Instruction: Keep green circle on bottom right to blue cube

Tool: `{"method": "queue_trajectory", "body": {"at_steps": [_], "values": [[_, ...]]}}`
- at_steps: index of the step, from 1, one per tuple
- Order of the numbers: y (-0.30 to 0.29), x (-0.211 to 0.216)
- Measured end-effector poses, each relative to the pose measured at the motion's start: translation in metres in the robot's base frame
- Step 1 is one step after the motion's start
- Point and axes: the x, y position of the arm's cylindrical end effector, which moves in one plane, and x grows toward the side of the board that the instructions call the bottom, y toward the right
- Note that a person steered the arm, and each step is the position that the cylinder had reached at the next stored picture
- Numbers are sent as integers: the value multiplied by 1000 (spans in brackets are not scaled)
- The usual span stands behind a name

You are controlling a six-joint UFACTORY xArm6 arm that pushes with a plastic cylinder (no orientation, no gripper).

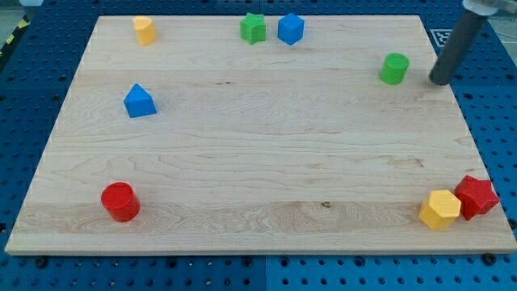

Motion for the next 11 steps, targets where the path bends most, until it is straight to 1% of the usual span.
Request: {"method": "queue_trajectory", "body": {"at_steps": [1, 2, 3, 4, 5, 6, 7, 8, 11], "values": [[-42, -19], [-79, -24], [-91, -19], [-96, 6], [-99, 0], [-99, -18], [-127, -20], [-141, -38], [-166, -42]]}}
